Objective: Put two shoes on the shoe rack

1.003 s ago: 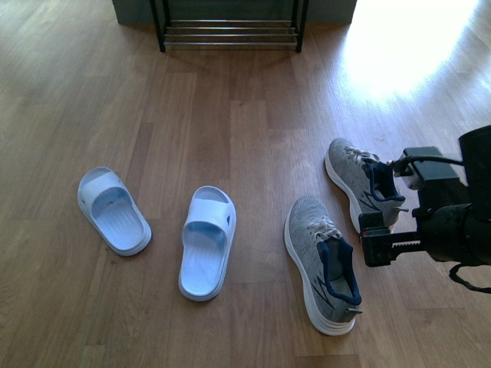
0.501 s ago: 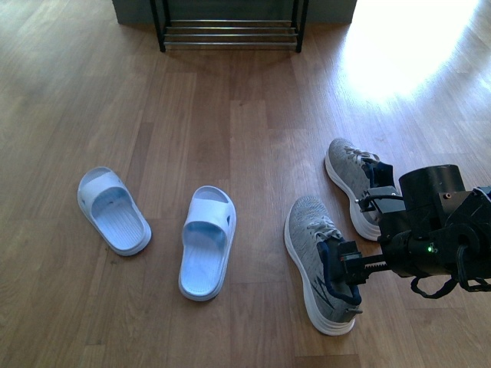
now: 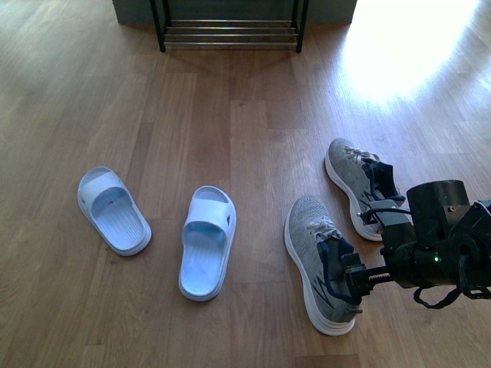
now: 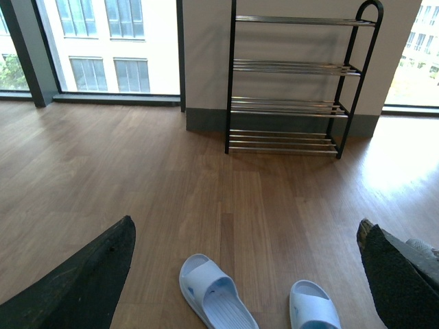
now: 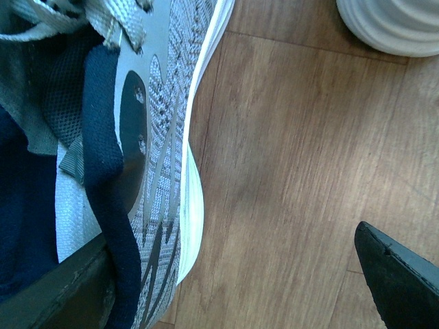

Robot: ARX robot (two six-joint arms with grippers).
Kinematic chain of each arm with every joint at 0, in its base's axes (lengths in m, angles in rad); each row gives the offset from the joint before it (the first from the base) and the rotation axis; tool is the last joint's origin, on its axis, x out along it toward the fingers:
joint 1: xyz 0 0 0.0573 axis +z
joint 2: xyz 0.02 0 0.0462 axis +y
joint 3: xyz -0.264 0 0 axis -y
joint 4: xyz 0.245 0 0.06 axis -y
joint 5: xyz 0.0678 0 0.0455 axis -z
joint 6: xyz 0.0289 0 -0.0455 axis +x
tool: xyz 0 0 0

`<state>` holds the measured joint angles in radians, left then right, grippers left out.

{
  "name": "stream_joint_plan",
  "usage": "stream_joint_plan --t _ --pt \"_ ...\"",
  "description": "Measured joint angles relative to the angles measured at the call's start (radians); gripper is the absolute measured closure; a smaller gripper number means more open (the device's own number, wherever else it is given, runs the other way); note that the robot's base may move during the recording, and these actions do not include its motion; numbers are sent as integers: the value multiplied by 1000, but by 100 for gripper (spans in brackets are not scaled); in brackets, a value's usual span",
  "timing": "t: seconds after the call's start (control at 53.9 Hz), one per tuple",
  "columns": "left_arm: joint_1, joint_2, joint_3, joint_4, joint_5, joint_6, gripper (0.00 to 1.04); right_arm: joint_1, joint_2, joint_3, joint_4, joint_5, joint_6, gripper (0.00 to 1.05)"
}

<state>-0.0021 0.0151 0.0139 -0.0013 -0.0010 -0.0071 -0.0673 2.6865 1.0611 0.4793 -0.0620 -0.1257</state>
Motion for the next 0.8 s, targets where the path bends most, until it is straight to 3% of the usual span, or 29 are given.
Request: stream_joint_plan --t 0.297,0.631,0.724,0.798 --pt "0 0 0 0 0 0 9 -1 47 31 -9 -94 15 9" --pt "0 0 0 0 0 0 9 3 100 83 19 -100 66 9" --pt "0 0 0 0 0 0 9 3 100 83 23 -95 69 17" --pt "0 0 0 0 0 0 9 3 100 83 26 -96 69 32"
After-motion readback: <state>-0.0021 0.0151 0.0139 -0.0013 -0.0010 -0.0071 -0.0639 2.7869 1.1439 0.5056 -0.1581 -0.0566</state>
